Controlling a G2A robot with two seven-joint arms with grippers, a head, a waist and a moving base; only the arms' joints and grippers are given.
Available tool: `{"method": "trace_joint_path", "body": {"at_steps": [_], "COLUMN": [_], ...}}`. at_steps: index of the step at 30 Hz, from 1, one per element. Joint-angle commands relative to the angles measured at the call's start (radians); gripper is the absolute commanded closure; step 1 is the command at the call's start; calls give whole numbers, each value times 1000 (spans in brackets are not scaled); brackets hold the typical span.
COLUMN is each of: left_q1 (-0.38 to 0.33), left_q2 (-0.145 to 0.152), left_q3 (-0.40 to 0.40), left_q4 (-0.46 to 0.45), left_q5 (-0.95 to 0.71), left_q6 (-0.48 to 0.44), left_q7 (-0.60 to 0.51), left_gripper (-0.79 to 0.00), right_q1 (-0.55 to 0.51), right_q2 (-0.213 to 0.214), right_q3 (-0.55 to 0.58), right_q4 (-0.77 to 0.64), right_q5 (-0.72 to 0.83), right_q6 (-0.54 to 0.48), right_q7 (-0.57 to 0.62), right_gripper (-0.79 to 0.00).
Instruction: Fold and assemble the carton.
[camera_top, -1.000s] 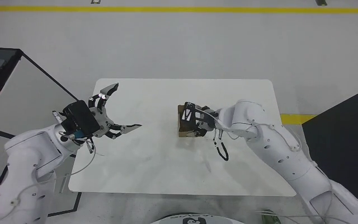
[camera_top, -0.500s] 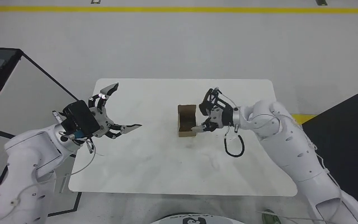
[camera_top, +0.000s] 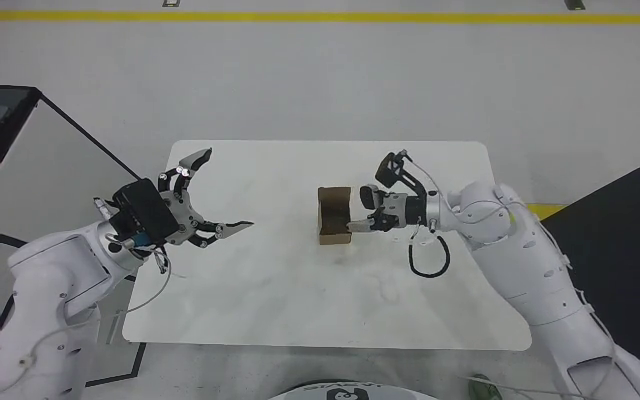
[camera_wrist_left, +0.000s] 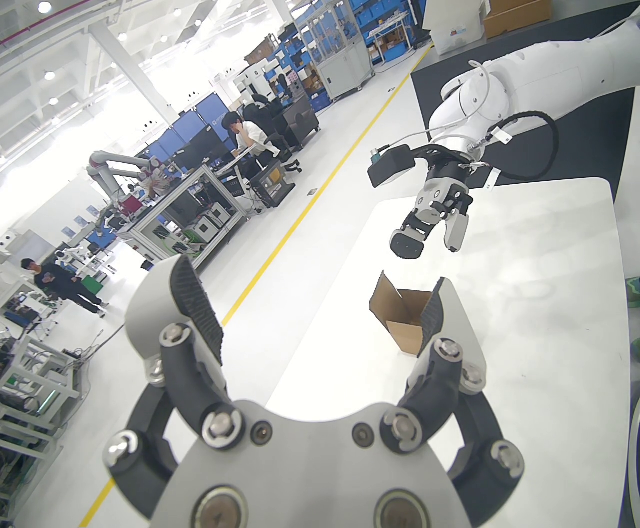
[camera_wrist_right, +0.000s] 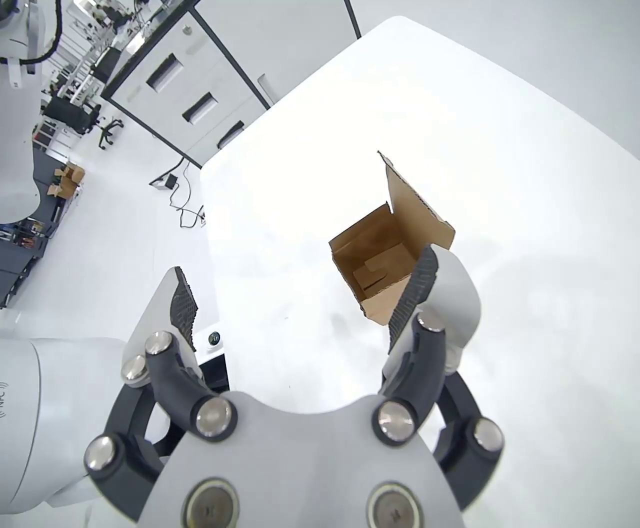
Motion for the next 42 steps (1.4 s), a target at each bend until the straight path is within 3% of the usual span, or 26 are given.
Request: {"method": "trace_joint_path", "body": {"at_steps": [1,8,9,10,11,20,22,26,29,38,42], "left_q1": [-2,-20,-24,-32,-47,-27,-12,-67,-126,-119,-135], "left_q2": [1,11,14,17,18,18,23,32,39,40,35], "left_q3": [26,76,71,62,49,64,97,183,218,231,346], "left_q4": [0,-4,-11,-23,-45,-33,-6,-12,-16,1,76], "left_q5": [-28,-286,-304,-306,-296,-321,-405,-643,-731,-699,-772], "left_q6": [4,19,19,25,29,63,119,263,326,349,506], "left_q7": [-72,-371,-416,-455,-458,-497,-647,-953,-1100,-1098,-1208], "left_gripper": [-785,-785,-576,0,0,0,0,0,0,0,0], "right_q1": [-1,24,28,34,36,36,21,12,9,9,-5], "right_q2": [1,8,8,8,7,7,6,8,8,8,6], "right_q3": [10,41,39,39,38,38,34,34,32,31,18], "right_q4": [35,163,178,185,187,187,185,193,201,202,189], "right_q5": [112,368,382,393,395,395,399,390,392,393,374], "right_q6": [27,138,162,169,169,169,182,208,231,233,249], "right_q7": [15,161,177,181,181,181,160,148,148,149,115], "right_gripper": [-785,-785,-542,-160,0,0,0,0,0,0,0]}}
